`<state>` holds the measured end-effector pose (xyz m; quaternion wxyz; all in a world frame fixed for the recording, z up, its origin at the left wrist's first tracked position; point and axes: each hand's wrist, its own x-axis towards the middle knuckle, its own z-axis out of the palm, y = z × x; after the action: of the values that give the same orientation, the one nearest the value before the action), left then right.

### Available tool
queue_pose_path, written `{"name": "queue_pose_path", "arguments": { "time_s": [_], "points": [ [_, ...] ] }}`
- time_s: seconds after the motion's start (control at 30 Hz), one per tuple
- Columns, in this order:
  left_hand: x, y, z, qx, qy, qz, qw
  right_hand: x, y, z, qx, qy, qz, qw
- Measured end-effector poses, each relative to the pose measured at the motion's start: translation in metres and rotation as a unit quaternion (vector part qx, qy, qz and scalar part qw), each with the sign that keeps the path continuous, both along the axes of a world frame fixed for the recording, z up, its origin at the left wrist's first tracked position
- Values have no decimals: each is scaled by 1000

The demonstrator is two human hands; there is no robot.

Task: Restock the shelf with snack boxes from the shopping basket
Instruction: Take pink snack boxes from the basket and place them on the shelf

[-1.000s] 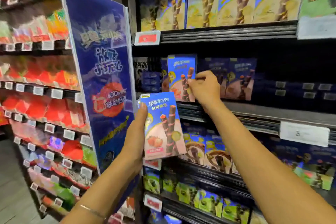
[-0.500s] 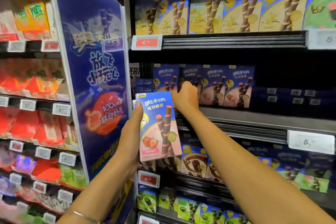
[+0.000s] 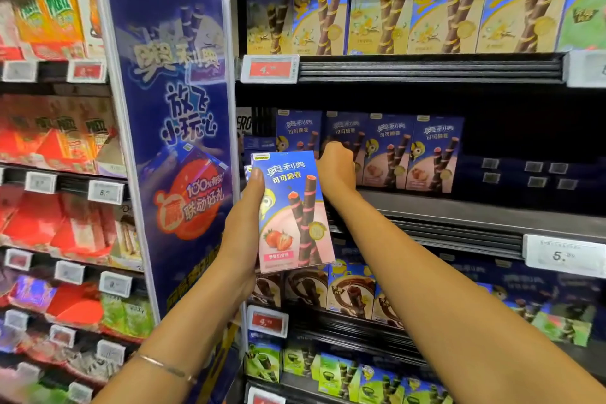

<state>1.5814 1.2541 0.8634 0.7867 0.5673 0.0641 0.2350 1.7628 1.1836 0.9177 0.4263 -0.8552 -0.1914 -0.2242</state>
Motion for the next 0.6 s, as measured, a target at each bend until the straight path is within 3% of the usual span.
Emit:
{"name": "queue_pose_path", "arguments": {
  "time_s": [0.47, 0.6],
  "points": [
    [5, 5, 2, 17, 2, -6, 1000, 4, -2, -1, 11, 26, 12, 1000],
    [5, 4, 6, 9, -1, -8, 1000, -13, -19, -1, 111, 32, 41, 992]
  ]
}}
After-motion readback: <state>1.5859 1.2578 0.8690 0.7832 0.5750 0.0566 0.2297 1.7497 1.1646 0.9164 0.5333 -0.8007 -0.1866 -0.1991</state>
